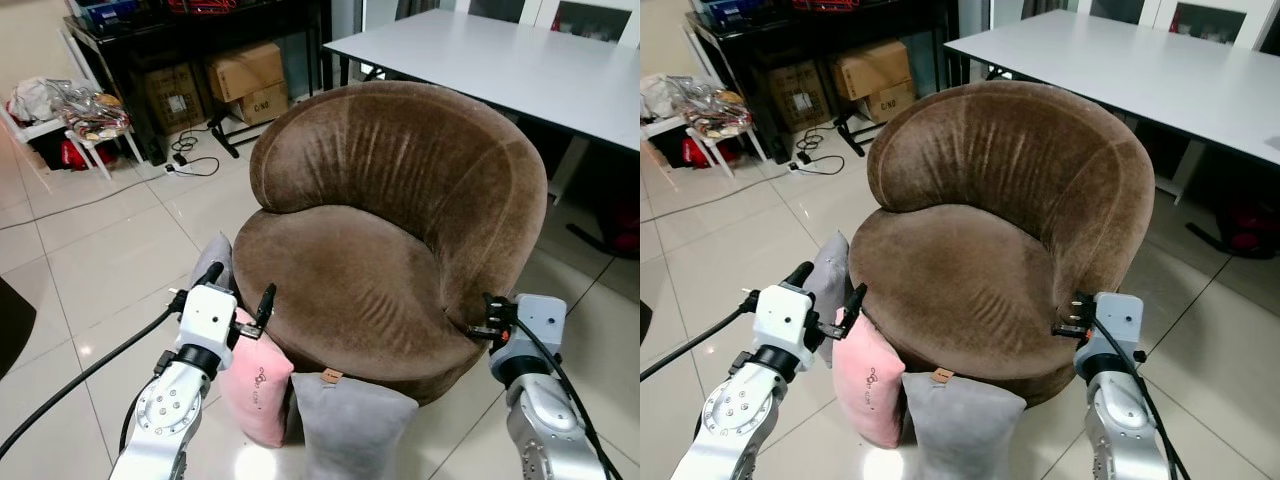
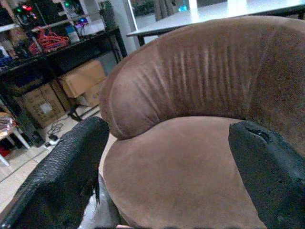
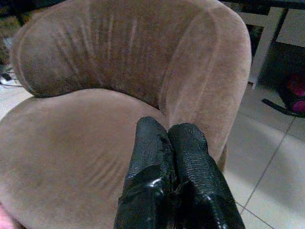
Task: Move the pillow to the sofa from floor
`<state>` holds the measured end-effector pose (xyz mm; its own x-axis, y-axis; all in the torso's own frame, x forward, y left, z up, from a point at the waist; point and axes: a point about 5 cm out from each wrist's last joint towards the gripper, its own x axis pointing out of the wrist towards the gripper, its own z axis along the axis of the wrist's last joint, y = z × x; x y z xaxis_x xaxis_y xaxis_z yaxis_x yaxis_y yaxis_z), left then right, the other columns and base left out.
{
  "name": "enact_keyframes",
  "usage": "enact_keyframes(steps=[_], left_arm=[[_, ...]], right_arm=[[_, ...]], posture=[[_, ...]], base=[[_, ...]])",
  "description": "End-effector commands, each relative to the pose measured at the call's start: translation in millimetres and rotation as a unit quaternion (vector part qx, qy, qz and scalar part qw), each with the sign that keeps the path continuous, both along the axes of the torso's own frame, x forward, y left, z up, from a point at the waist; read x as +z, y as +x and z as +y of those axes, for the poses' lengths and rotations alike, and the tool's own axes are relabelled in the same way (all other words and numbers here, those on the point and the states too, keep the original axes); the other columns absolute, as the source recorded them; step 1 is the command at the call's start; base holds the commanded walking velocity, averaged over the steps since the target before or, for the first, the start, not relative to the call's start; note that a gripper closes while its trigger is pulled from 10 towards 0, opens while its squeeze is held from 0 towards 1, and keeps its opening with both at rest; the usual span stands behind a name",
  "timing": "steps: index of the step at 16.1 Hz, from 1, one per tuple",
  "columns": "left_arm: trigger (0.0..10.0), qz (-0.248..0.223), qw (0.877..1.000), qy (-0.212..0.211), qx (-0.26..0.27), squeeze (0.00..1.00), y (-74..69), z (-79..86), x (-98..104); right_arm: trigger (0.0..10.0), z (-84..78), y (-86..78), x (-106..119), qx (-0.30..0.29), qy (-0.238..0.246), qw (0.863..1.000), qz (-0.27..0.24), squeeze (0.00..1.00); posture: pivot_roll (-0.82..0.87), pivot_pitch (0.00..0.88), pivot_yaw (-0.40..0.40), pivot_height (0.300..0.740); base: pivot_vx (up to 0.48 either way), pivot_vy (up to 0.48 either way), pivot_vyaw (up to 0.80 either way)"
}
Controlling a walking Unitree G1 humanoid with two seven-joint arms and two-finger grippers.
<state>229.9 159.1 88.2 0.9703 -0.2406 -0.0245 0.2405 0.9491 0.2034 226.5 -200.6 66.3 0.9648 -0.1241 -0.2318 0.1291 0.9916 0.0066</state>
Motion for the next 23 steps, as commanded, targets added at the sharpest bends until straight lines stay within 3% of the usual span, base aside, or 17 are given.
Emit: enact_keyframes(steps=[1,15,17,18,19,23], left_arm=[[10.0,-0.003,1.000,0.009,0.013,0.00,-1.5,7.7,0.4],[10.0,0.009,1.000,-0.002,0.021,0.00,-2.8,8.4,-3.0],[10.0,0.014,0.999,-0.008,0.029,0.00,-3.7,9.8,-4.2],[10.0,0.028,0.999,-0.029,0.032,0.73,-4.4,11.2,-6.2],[10.0,0.031,0.998,-0.036,0.029,1.00,-4.5,11.2,-6.4],[10.0,0.023,0.999,-0.030,0.027,1.00,-5.7,11.4,-4.3]], right_arm=[[10.0,5.1,2.3,1.0,0.009,0.005,1.000,-0.007,0.00],[10.0,7.1,2.6,-3.4,0.022,0.007,1.000,-0.003,0.00],[10.0,8.7,2.9,-3.3,0.033,0.010,0.999,0.000,0.00],[10.0,11.9,3.1,-3.7,0.043,0.027,0.999,0.000,0.00],[10.0,12.9,3.2,-3.2,0.047,0.031,0.998,-0.003,1.00],[10.0,19.7,3.2,-4.1,0.077,0.039,0.996,-0.003,1.00]], posture=[[-0.12,0.000,0.049,0.701],[-0.11,0.000,0.036,0.566],[-0.11,0.000,0.034,0.566],[-0.11,0.000,0.031,0.566],[-0.11,0.000,0.031,0.566],[-0.10,0.000,0.023,0.566]], base=[[0.000,0.000,0.00],[0.000,0.000,0.00],[0.000,0.000,0.00],[0.000,0.000,0.00],[0.000,0.000,0.00],[0.000,0.000,0.00]])
